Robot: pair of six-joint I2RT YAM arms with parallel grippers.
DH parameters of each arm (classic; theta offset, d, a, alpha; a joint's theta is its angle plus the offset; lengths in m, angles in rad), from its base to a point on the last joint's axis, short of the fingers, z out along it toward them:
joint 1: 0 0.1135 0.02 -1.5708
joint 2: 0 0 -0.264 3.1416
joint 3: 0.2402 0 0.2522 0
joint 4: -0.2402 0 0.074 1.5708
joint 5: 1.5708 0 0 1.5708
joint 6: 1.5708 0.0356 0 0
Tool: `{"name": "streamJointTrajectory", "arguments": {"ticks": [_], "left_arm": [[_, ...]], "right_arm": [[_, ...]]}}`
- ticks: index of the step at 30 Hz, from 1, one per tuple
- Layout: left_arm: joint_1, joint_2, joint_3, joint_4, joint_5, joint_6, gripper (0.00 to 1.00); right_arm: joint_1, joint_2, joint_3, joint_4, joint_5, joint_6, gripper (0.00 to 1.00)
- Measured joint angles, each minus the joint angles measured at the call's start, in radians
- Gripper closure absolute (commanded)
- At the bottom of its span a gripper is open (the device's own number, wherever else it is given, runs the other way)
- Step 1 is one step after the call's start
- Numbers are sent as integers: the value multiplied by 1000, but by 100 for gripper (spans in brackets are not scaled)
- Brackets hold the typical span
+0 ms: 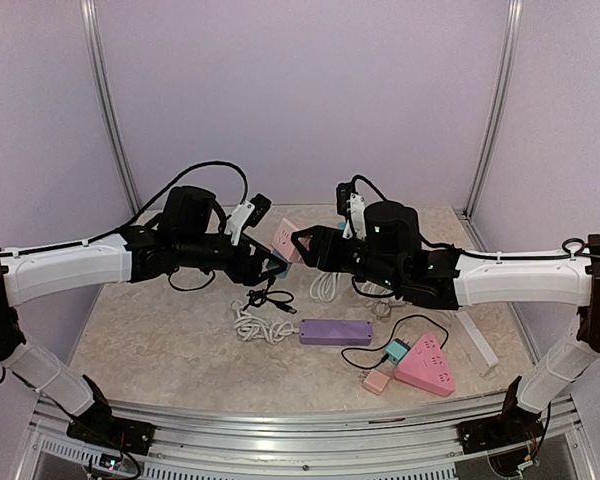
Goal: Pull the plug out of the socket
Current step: Remove the plug from the socket.
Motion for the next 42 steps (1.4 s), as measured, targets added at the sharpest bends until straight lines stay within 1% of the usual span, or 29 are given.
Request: {"name": "streamJointTrajectory", "arguments": {"ticks": [2, 4, 5, 9, 15, 30, 32, 36, 42], "left_arm": [[-3, 0, 0, -3, -11, 1, 31], [-5, 4, 0, -5, -25, 4, 27], [-7, 6, 0, -6, -31, 5, 27], [-10, 21, 2, -21, -48, 6, 36], [-13, 26, 2, -26, -48, 11, 45], [-14, 26, 2, -26, -44, 14, 47], [-14, 26, 2, -26, -44, 14, 54], [-14, 26, 2, -28, -41, 26, 58], [-16, 26, 2, -28, -41, 27, 73]], "right_arm": [[0, 0, 0, 0, 0, 0, 100], [0, 0, 0, 0, 1, 0, 100], [0, 0, 0, 0, 1, 0, 100], [0, 0, 0, 0, 2, 0, 100], [0, 2, 11, 1, 1, 3, 100], [0, 9, 11, 8, -3, 19, 100], [0, 11, 11, 8, -5, 21, 100], [0, 15, 11, 15, -4, 26, 100], [0, 15, 12, 15, -3, 27, 100]]}}
